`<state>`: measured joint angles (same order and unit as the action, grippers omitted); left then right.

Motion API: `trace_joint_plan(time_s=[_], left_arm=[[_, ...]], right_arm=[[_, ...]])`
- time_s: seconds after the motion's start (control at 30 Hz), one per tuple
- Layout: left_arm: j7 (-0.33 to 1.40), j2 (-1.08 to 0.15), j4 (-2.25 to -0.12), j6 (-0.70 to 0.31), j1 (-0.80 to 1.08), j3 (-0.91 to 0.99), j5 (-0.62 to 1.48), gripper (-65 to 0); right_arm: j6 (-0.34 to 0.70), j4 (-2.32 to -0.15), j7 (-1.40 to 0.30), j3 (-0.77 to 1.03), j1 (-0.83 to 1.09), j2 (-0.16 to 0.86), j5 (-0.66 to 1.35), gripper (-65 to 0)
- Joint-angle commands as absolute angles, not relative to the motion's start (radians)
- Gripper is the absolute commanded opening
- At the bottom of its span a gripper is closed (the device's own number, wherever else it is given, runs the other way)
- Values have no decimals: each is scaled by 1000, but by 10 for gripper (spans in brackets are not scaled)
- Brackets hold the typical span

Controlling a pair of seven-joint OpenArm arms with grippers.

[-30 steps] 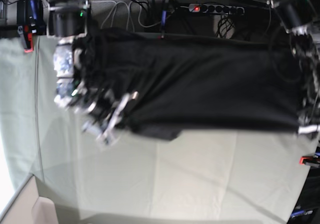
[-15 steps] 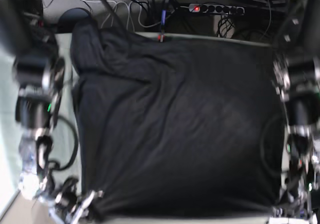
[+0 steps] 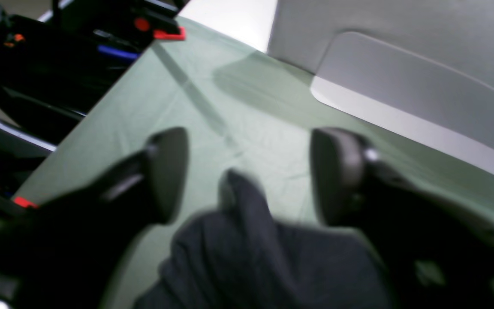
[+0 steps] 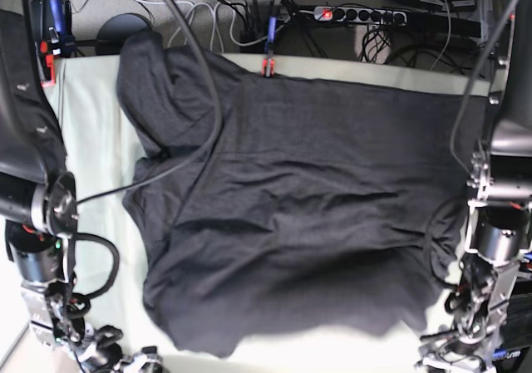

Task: Layout the t-shirt on the table in an organized manner, then fold the t-shirt properly
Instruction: 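Swing the shirt up and lay it flat across the table with both grippers, then release the shirt and regrasp its collar-side corners with both grippers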

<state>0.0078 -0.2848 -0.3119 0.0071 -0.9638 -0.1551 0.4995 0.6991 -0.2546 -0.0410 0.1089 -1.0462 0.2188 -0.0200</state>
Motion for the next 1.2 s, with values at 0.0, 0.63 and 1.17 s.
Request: trace_joint_plan(time_s=[0.0, 0.63, 1.17], left_arm=[[-33, -300, -329, 5, -1015, -153, 503, -47], [124, -493, -771, -1, -420, -4, 596, 0], [265, -418, -1285, -4, 174, 381, 624, 0]], right_arm=[[698, -269, -18, 113, -1081, 225, 1, -111], [698, -667, -140, 328, -469, 326, 7, -44], [698, -1616, -341, 529, 182, 45, 5, -44]])
